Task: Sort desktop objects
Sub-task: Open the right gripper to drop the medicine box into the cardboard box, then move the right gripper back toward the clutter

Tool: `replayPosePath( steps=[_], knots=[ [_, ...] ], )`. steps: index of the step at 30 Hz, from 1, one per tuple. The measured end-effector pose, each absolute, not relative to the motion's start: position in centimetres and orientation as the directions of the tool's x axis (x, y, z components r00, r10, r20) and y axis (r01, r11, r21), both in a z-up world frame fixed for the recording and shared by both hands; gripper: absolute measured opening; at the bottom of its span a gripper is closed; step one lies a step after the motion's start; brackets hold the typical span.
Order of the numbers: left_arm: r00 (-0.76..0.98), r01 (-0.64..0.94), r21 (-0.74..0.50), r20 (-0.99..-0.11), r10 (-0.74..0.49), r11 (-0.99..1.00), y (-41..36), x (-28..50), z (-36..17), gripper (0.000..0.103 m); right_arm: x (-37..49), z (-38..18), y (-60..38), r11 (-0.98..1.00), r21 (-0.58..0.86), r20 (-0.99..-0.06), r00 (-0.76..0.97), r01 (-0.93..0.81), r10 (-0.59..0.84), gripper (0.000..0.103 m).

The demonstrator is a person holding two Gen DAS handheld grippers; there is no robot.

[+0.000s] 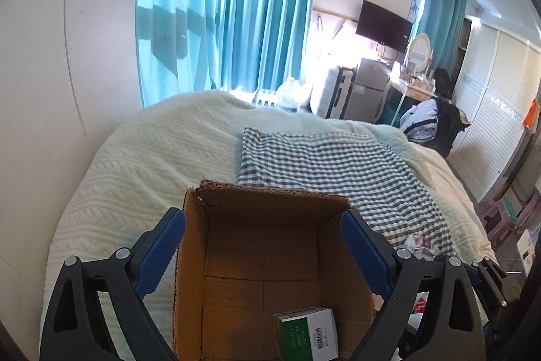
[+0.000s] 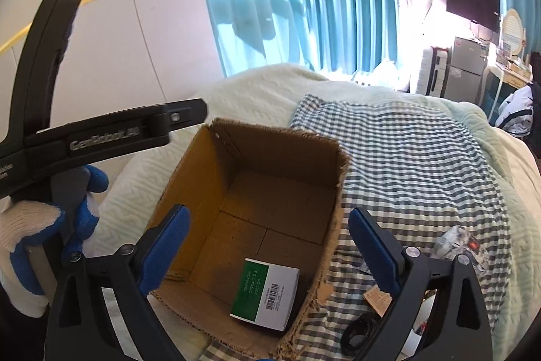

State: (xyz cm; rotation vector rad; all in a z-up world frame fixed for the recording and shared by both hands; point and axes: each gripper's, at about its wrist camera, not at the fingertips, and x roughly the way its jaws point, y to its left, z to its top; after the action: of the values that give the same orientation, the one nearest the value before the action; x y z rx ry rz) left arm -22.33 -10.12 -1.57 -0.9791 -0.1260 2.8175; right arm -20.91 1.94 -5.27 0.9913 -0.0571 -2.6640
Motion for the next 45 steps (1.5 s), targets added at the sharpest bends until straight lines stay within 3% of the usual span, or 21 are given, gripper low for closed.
replayPosePath(
  steps=[6, 18, 24, 29, 35, 45],
  knots=[
    [-0.811, -0.121, -0.130, -0.559, 0.174, -0.984, -9.6, -20.2, 1.2, 0.103, -19.1, -3.0, 3.3, -0.959, 0.137, -0.597, -0.752, 0.247, -0.279, 0.098],
    [-0.867, -0.132, -0.064, -0.476, 0.147, -0.989, -7.9, -15.8, 6.4, 0.103, -13.8, 0.4, 7.5, -0.971, 0.127, -0.519, -0.821, 0.204, -0.240, 0.103],
    [-0.910, -0.140, 0.008, -0.395, 0.125, -0.990, -7.1, -13.2, 9.6, 0.103, -11.1, 1.9, 10.4, -0.977, 0.103, -0.486, -0.848, 0.186, -0.213, 0.103],
    [-0.954, -0.161, 0.046, -0.262, 0.144, -0.986, -5.6, -10.3, 11.4, 0.103, -9.5, 2.9, 13.1, -0.981, 0.105, -0.464, -0.865, 0.163, -0.194, 0.103],
    [-0.974, -0.081, -0.020, -0.209, 0.083, -0.997, -4.1, -9.1, 11.6, 0.103, -8.1, 3.1, 15.7, -0.986, 0.098, -0.458, -0.873, 0.138, -0.168, 0.103],
    [-0.952, -0.186, 0.039, -0.253, 0.171, -0.982, 2.2, -8.3, 7.2, 0.103, -6.8, 2.6, 19.3, -0.991, 0.089, -0.428, -0.895, 0.096, -0.125, 0.103]
  ],
)
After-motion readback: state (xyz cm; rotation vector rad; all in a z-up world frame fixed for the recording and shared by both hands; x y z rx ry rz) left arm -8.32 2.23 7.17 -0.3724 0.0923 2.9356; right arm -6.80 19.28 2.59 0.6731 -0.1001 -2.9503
